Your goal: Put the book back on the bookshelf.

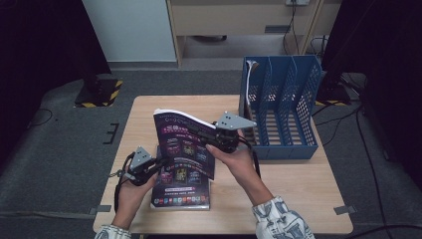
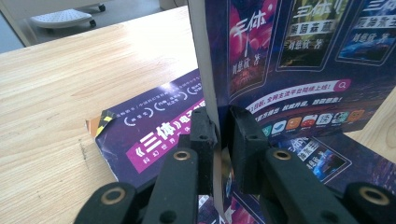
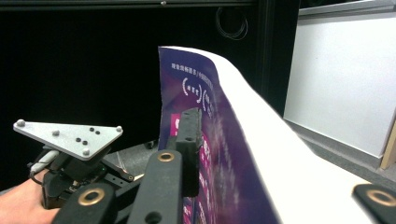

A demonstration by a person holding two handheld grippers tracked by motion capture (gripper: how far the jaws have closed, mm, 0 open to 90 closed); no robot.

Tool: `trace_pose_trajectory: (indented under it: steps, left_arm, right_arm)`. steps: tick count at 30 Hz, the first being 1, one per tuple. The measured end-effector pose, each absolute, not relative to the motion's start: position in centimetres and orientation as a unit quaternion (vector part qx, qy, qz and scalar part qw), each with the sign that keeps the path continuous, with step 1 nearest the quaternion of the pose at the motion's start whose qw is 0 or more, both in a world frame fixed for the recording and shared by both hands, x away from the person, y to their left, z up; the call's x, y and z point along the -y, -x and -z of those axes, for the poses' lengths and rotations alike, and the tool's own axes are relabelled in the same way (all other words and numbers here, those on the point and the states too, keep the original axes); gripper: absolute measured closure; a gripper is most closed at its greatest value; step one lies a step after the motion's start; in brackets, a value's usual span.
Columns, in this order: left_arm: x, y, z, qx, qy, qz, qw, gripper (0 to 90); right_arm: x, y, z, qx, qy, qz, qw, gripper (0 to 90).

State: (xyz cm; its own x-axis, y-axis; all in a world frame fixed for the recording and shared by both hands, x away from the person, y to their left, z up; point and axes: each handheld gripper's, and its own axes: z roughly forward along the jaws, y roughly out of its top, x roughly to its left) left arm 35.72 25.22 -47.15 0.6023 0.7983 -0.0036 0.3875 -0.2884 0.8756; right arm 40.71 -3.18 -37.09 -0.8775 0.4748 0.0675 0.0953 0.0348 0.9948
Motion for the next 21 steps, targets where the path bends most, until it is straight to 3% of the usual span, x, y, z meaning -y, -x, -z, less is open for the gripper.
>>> trace_pose_trajectory:
  steps: [3,8,9,12,15,21]
  left_arm:
    - [-25.3,-35.7,47.2,-0.385,-0.771,-0.224,0.456,79.8]
    - [-25.2,-35.8,47.2,-0.387,-0.768,-0.228,0.457,78.4]
    - [-25.2,-35.9,47.4,-0.392,-0.765,-0.225,0.458,75.9]
    - [-25.4,-36.2,47.6,-0.417,-0.749,-0.223,0.465,54.3]
    - [-25.7,-36.3,47.7,-0.432,-0.737,-0.232,0.465,38.8]
    - [-26.9,-36.7,48.2,-0.461,-0.727,-0.237,0.45,29.3]
  right_arm:
    - [3.0,-40.5,37.1,-0.708,-0.2,-0.661,0.152,81.3]
    - [3.2,-40.6,37.0,-0.707,-0.211,-0.655,0.164,82.2]
    - [3.2,-40.6,37.0,-0.707,-0.21,-0.654,0.166,82.2]
    - [3.0,-40.4,36.9,-0.711,-0.204,-0.651,0.17,82.3]
    - [2.8,-40.1,36.9,-0.712,-0.203,-0.648,0.178,82.4]
    - [3.8,-40.1,36.1,-0.695,-0.209,-0.655,0.211,82.4]
